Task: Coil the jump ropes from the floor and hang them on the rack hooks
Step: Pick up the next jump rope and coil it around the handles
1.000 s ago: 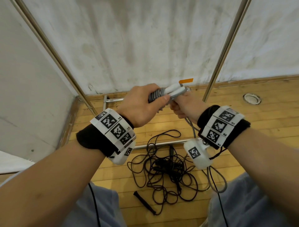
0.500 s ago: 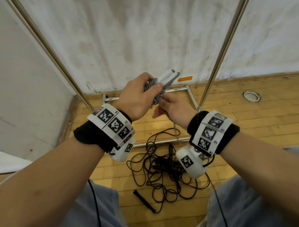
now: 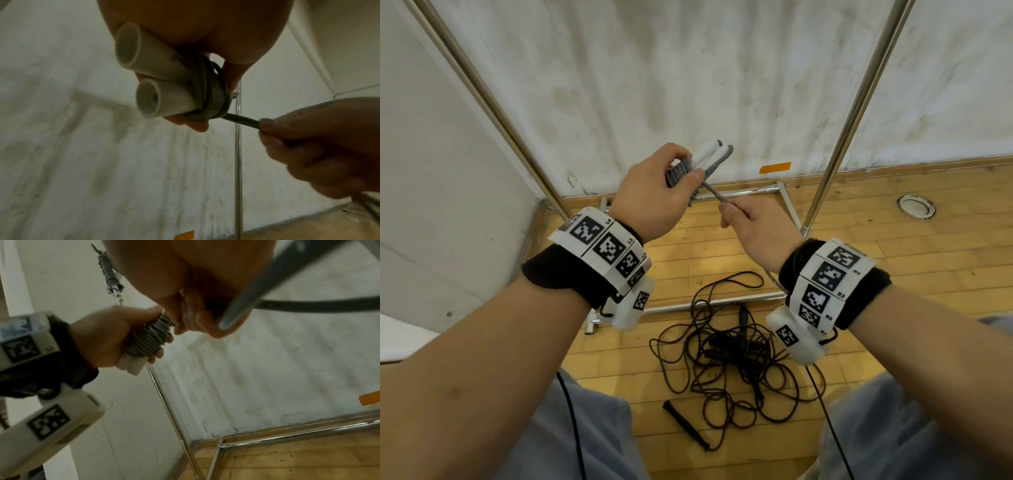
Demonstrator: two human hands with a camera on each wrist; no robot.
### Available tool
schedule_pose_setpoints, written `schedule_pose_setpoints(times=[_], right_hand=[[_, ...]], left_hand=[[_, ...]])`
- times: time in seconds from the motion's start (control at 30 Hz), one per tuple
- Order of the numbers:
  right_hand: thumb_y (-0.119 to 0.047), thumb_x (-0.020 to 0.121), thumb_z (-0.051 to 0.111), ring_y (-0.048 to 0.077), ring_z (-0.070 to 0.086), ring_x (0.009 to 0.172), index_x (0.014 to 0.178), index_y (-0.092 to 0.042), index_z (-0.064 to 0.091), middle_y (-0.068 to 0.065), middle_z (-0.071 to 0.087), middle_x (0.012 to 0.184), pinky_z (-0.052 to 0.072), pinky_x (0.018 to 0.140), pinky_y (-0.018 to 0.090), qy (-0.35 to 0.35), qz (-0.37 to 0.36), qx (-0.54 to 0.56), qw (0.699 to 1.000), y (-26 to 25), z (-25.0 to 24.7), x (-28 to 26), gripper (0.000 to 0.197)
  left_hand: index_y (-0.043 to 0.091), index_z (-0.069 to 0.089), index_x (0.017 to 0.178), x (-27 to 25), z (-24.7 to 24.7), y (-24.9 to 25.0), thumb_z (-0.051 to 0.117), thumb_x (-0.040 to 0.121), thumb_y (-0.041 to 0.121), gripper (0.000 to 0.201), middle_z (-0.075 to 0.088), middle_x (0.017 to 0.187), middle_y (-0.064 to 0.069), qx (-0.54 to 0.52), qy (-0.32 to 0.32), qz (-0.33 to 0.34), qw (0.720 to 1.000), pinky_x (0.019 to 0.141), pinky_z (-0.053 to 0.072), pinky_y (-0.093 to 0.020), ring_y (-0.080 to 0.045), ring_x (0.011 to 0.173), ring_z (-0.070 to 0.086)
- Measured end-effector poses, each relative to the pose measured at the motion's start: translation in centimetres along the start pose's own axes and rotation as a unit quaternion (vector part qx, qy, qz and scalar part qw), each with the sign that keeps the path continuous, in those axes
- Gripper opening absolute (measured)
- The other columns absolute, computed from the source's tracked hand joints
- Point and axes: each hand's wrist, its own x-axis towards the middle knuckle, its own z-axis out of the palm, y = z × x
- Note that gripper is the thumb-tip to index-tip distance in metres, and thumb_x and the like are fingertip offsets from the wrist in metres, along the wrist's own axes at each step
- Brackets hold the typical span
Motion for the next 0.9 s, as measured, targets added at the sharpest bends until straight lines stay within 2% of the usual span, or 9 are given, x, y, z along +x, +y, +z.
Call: schedule_pose_setpoints(times=[0.17,0.3,0.47,0.53,0.57,0.63,0.7,0.8,0.9], right_hand=[[-0.029,0.098,0.042,0.008,0.041,0.057,0.072,-0.018,0.055,-0.008,0.045,0.060,0.029,0.053,0.024,-0.057,-0.016,-0.052,0.997,-0.5,-0.1,-0.4,0.031],[-0.030,0.094,0.048,0.009,0.038,0.055,0.064,-0.022,0.041,-0.006,0.042,0.061,0.025,0.050,0.026,-0.100,-0.054,-0.145,0.983,-1.0,-0.5,-0.5,0.032],[-0.028,0.097,0.043,0.011,0.038,0.058,0.062,-0.025,0.035,-0.008,0.039,0.063,0.027,0.056,0.028,-0.160,-0.097,-0.253,0.949,-1.0,-0.8,-0.8,0.036],[-0.029,0.098,0.041,0.014,0.040,0.062,0.071,-0.021,0.043,-0.009,0.039,0.064,0.029,0.059,0.027,-0.154,-0.111,-0.268,0.944,-1.0,-1.1,-0.8,0.028],[-0.029,0.098,0.040,0.015,0.042,0.063,0.079,-0.020,0.048,-0.009,0.041,0.065,0.029,0.058,0.028,-0.142,-0.121,-0.264,0.946,-1.0,-1.3,-0.8,0.023],[-0.030,0.098,0.041,0.011,0.042,0.060,0.084,-0.023,0.049,-0.011,0.042,0.064,0.028,0.054,0.026,-0.109,-0.146,-0.244,0.953,-1.0,-1.9,-0.7,0.018],[-0.031,0.097,0.041,0.006,0.041,0.058,0.079,-0.022,0.049,-0.013,0.043,0.063,0.028,0.053,0.023,-0.082,-0.149,-0.224,0.960,-0.9,-2.4,-0.4,0.022],[-0.031,0.098,0.042,0.005,0.040,0.056,0.070,-0.022,0.048,-0.011,0.042,0.059,0.026,0.052,0.020,-0.054,-0.131,-0.223,0.964,-0.4,-2.7,0.1,0.030],[-0.031,0.097,0.044,0.005,0.037,0.052,0.060,-0.028,0.040,-0.009,0.039,0.056,0.023,0.050,0.017,-0.029,-0.112,-0.184,0.976,-0.2,-2.7,0.4,0.037]], left_hand=[[0.027,0.049,0.112,0.3,0.3,-2.3,0.049,0.092,0.048,0.029,0.052,0.075,0.009,0.234,-0.021,0.019,0.972,0.051,0.035,-0.028,-0.018,0.064,0.052],[0.026,0.049,0.117,-0.1,1.1,-2.7,0.049,0.093,0.048,0.032,0.052,0.082,0.006,0.306,-0.062,0.020,0.950,0.054,0.033,-0.029,-0.019,0.068,0.047],[0.027,0.050,0.108,-0.8,2.1,-2.5,0.047,0.094,0.044,0.022,0.057,0.084,0.006,0.306,-0.141,0.013,0.941,0.058,0.031,-0.030,-0.019,0.073,0.051],[0.028,0.050,0.103,-0.9,2.3,-2.4,0.046,0.095,0.043,0.017,0.058,0.085,0.007,0.299,-0.168,0.011,0.939,0.061,0.027,-0.029,-0.017,0.077,0.053],[0.028,0.051,0.104,-0.9,2.2,-2.4,0.046,0.095,0.042,0.017,0.059,0.086,0.008,0.285,-0.185,0.008,0.940,0.065,0.028,-0.029,-0.016,0.079,0.053],[0.028,0.053,0.110,-0.9,2.2,-2.3,0.049,0.095,0.042,0.021,0.061,0.089,0.007,0.242,-0.235,0.015,0.941,0.073,0.042,-0.033,-0.016,0.083,0.058],[0.029,0.053,0.117,-1.2,2.2,-2.0,0.053,0.093,0.041,0.027,0.062,0.091,0.006,0.212,-0.282,0.020,0.935,0.077,0.049,-0.037,-0.016,0.085,0.060],[0.038,0.047,0.126,-2.0,2.5,-1.3,0.058,0.091,0.038,0.037,0.062,0.091,0.008,0.164,-0.296,0.044,0.940,0.074,0.048,-0.034,-0.015,0.081,0.059],[0.030,0.053,0.119,-2.4,2.6,-0.7,0.058,0.090,0.039,0.031,0.063,0.084,0.006,0.140,-0.274,0.075,0.949,0.071,0.049,-0.037,-0.016,0.076,0.059]])
